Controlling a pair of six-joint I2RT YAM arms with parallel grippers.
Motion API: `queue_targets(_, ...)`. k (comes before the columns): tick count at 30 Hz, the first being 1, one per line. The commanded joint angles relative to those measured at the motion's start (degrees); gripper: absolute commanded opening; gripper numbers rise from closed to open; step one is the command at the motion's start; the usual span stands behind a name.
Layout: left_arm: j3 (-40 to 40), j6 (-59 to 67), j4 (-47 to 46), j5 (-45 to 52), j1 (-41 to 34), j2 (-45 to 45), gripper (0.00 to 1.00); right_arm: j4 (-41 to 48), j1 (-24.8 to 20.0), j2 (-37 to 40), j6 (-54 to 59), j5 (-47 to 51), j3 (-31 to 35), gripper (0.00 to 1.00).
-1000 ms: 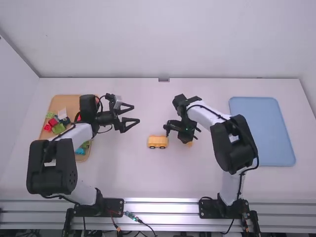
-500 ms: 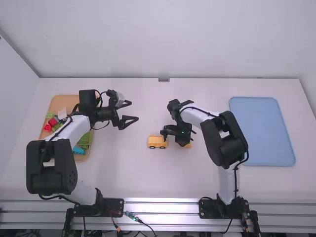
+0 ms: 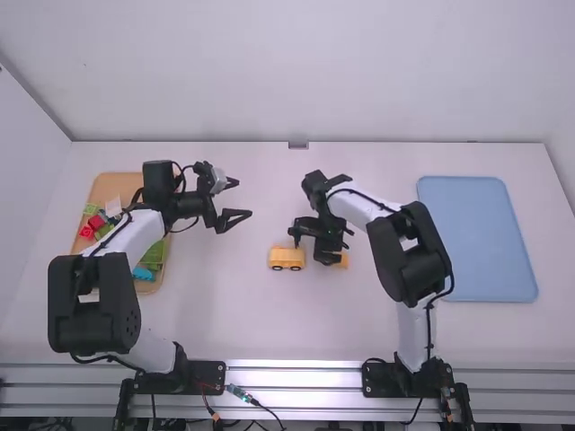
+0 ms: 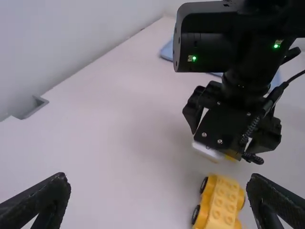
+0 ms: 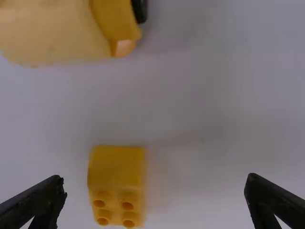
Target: Assemble lego blocks to make yellow taxi
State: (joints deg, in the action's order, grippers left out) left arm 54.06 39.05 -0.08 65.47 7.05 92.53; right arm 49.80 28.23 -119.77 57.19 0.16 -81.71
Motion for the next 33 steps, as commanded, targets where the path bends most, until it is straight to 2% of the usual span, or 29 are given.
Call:
queue_targets(1, 1.0, -0.2, 0.8, 1.1, -0.3, 0.2, 0.99, 0.3, -0.2, 3.4, 0.1, -0.8, -1.7, 0.99)
queue_targets(5, 1.0, -2.2, 0.5, 1.0, 0.1, 0.2, 0.99, -0.3, -2.1, 9.4, 1.5, -6.4, -0.4, 0.99)
queue_targets(9, 1.0, 3.0, -1.7, 1.1, -0.3, 0.2, 0.99, -5.3, -5.8, 17.2, 2.9, -14.8, 4.0, 0.99)
queue_targets(10, 1.0, 6.6, -3.2, 1.0, -0.3, 0.2, 0.99, -8.5, -7.6, 20.7, 3.6, -18.7, 7.3, 0.99)
queue_targets(11, 1.0, 7.0, -3.4, 1.0, -0.3, 0.2, 0.99, -8.8, -7.8, 21.0, 3.8, -19.1, 7.6, 0.99)
queue_targets(13, 1.0, 14.8, -8.3, 1.1, -0.4, 0.2, 0.99, -14.6, -11.5, 26.0, 7.8, -27.5, 15.5, 0.99)
queue_targets(15, 0.9, 22.3, -12.5, 1.6, -0.8, 0.2, 0.99, -20.2, -13.6, 27.7, 7.8, -32.3, 20.8, 0.99)
queue_targets(20, -0.6, 43.3, -22.1, 0.6, -3.8, 0.2, 0.99, -33.6, -17.6, 28.3, 7.5, -39.1, 34.4, 0.99)
queue_targets(24, -3.7, 47.3, -18.5, 1.1, -7.0, 0.9, 0.99, -41.9, -18.5, 28.3, 7.8, -42.6, 41.4, 0.99)
queue_targets(33, -9.9, 36.4, -0.2, 1.4, -10.5, 3.2, 0.99, -60.3, -17.7, 27.6, 8.8, -47.8, 52.2, 0.99)
